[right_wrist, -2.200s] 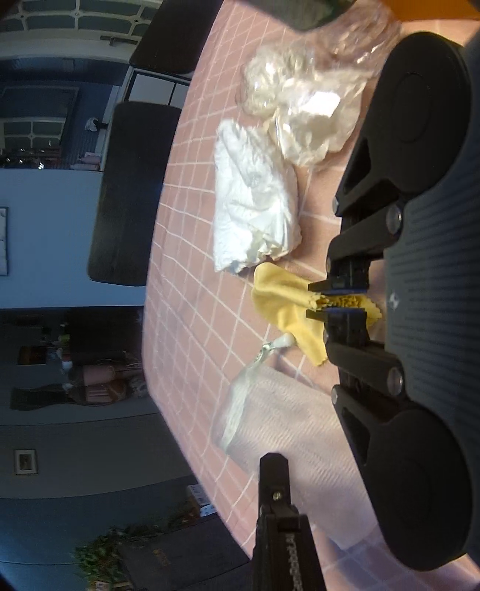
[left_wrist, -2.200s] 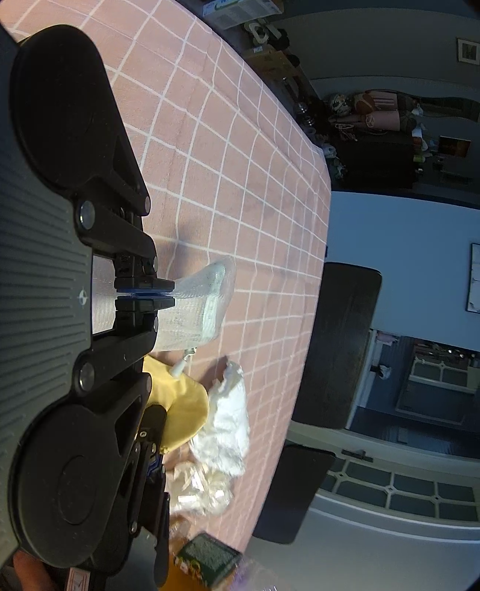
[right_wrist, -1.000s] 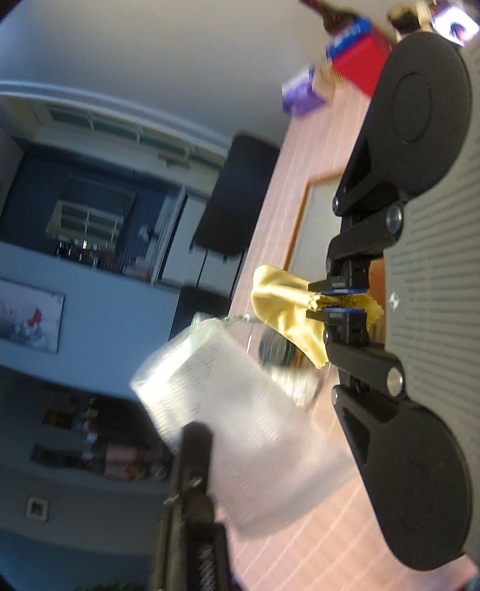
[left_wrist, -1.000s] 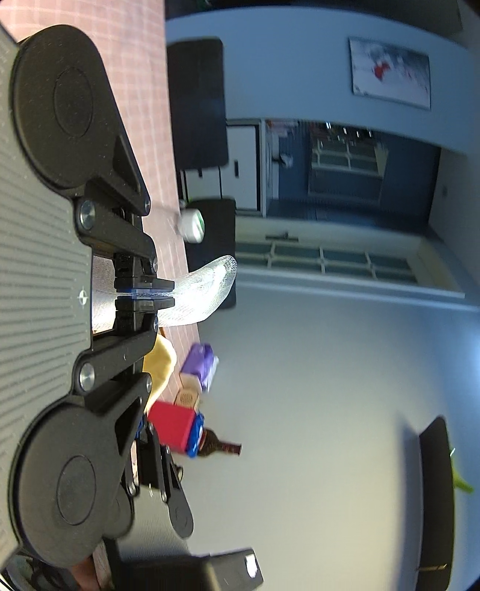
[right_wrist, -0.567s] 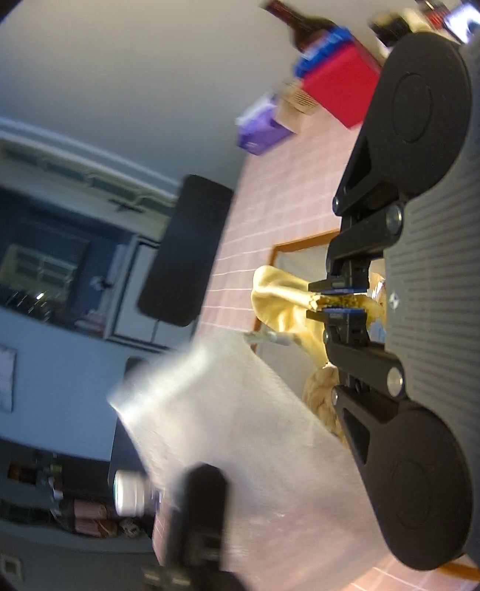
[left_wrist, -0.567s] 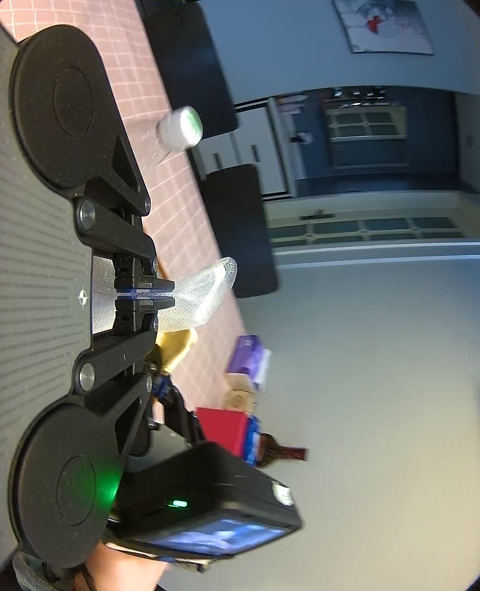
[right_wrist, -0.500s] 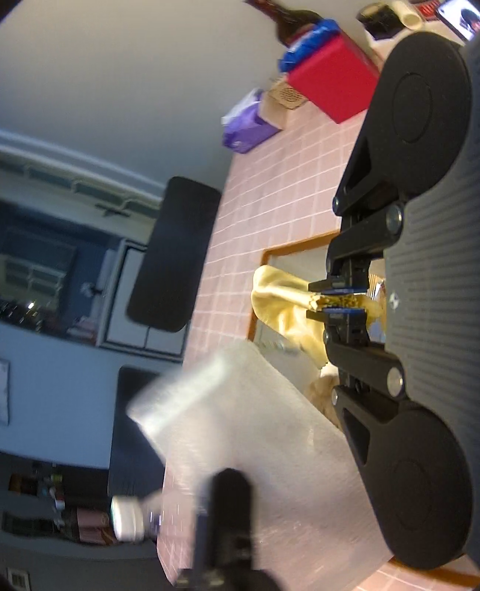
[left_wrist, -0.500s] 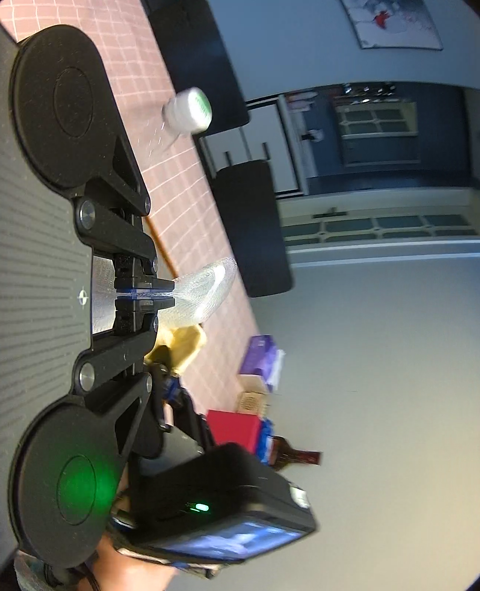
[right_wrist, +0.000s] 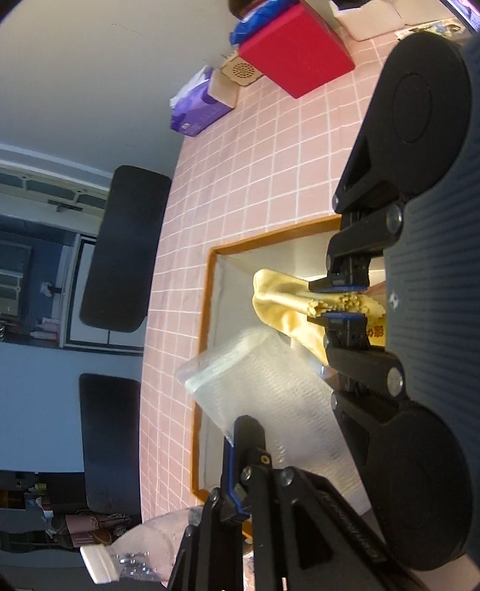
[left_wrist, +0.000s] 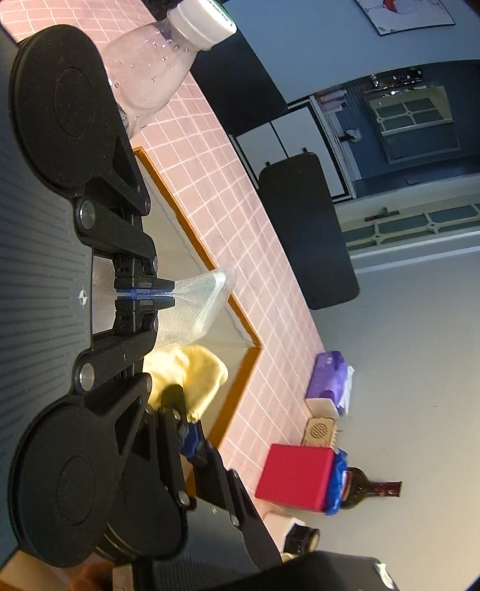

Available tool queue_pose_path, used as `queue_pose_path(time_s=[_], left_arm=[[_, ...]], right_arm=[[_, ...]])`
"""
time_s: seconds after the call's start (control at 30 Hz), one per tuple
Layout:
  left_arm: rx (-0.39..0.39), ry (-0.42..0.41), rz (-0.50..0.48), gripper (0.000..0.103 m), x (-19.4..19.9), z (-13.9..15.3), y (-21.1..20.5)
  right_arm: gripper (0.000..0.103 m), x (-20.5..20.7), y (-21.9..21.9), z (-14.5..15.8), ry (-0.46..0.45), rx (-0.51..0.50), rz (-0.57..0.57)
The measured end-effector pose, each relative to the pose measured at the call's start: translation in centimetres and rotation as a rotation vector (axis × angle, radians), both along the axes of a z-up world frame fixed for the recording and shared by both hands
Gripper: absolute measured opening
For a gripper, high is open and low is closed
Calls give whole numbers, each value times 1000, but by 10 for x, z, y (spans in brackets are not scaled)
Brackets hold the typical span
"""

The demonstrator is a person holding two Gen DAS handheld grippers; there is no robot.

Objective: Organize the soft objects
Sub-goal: 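Lift the mesh bag and yellow cloth and carry them over the orange box, then open both tools to drop the bag and cloth into the box, then withdraw both tools from the box back over the table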

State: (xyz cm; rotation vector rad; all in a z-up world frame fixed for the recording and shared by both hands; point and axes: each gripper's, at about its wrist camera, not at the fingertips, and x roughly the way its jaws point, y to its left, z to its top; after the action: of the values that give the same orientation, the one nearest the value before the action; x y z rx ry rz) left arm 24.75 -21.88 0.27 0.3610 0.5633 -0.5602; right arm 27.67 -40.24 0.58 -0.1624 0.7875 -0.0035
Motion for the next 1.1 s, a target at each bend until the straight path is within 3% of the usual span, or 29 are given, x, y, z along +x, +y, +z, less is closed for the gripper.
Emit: queue_pose_path(time_s=[0.13, 0.2, 0.3, 0.43, 0.63, 0.8, 0.9, 1.1], left_arm=[[19, -2, 12, 8, 1, -1, -2], [22, -8, 16, 9, -2, 1, -2], [12, -15, 7, 18, -6, 4, 1], [-2, -27, 2, 25, -13, 11, 5], [-91, -49, -2, 38, -28, 29, 19], [-109, -77, -8, 39, -46, 39, 37], [-105, -94, 1, 39, -56, 42, 49], [-140, -126, 19, 40, -75, 45, 79]], right_arm=[[13, 0, -3, 0, -5, 9, -10], [22, 0, -4, 0, -8, 12, -7], [31, -1, -4, 3, -14, 20, -1], [34, -4, -6, 9, -21, 38, 2], [46, -16, -3, 27, -61, 73, 5], [49, -28, 15, 36, -70, 68, 44], [65, -35, 29, 38, -71, 43, 73], [65, -55, 61, 51, -109, 26, 138]])
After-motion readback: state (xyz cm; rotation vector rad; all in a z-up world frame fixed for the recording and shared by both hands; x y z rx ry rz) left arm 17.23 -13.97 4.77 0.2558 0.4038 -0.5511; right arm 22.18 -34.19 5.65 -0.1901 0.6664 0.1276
